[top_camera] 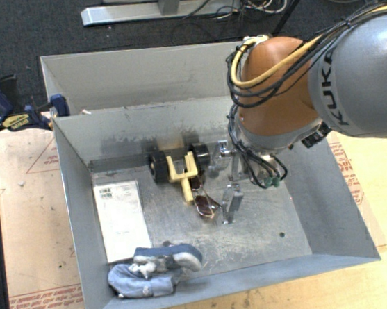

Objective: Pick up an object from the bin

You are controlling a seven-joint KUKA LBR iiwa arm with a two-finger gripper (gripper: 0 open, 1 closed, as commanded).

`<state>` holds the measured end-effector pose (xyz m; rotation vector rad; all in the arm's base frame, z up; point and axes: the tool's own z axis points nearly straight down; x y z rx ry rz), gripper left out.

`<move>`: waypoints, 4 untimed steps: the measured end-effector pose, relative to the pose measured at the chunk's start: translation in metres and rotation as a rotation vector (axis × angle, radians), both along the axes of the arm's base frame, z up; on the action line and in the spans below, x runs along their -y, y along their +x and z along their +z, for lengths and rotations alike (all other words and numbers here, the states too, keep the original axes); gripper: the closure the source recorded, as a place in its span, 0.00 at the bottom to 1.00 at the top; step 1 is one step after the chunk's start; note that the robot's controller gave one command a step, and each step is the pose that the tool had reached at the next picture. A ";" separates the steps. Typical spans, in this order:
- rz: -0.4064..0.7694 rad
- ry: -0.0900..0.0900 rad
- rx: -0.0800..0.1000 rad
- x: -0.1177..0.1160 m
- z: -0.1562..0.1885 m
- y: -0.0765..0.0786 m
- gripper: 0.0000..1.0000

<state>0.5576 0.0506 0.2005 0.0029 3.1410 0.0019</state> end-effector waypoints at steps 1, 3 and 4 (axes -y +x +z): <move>0.000 0.000 0.000 0.000 0.000 0.000 0.00; -0.472 0.002 -0.005 0.007 -0.126 0.031 1.00; -0.472 0.002 -0.004 0.007 -0.126 0.031 1.00</move>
Offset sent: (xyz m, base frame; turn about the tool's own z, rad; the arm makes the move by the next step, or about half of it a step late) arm 0.0027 -0.0072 -0.1302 0.2469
